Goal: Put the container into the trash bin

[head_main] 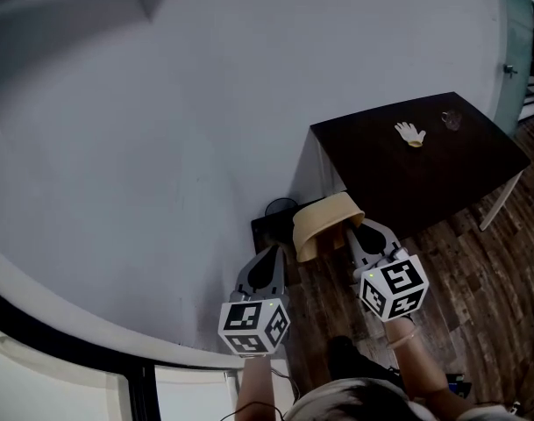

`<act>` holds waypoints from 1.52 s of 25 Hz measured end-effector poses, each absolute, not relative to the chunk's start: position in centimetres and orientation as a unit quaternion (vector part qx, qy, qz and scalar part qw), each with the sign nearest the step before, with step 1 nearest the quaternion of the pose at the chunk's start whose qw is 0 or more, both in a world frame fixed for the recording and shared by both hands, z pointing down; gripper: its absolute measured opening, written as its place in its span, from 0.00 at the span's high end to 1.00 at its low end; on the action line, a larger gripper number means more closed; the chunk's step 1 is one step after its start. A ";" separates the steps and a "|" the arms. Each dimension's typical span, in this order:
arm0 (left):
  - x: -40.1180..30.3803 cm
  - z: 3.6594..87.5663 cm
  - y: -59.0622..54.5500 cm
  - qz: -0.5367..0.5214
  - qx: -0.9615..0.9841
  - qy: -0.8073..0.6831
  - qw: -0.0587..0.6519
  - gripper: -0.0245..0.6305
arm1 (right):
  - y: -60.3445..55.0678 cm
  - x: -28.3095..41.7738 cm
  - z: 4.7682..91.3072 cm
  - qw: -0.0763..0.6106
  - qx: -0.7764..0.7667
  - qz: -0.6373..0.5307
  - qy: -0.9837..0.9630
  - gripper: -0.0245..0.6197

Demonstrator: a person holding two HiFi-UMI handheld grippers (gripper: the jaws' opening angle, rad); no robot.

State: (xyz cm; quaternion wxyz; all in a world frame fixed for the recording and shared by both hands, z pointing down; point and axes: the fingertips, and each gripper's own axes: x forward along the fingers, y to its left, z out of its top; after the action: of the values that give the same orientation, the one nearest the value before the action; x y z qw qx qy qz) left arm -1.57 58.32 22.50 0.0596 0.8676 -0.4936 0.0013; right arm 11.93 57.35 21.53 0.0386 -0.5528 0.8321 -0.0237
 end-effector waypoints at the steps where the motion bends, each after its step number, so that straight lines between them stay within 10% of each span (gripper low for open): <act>1: -1.2 22.3 57.2 0.002 0.867 -0.494 0.058 0.93 | 56.2 12.2 21.4 0.038 -0.551 -0.023 0.833 0.94; 38: -1.1 21.7 21.3 -0.012 0.848 -0.528 0.050 0.93 | 20.2 12.2 22.9 0.026 -0.523 -0.036 0.851 0.94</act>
State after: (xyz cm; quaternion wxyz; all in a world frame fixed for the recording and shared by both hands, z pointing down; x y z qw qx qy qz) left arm -1.05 21.27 21.67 0.0497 0.8479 -0.5277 -0.0115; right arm 12.20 20.19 22.89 0.0265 -0.5230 0.8512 -0.0361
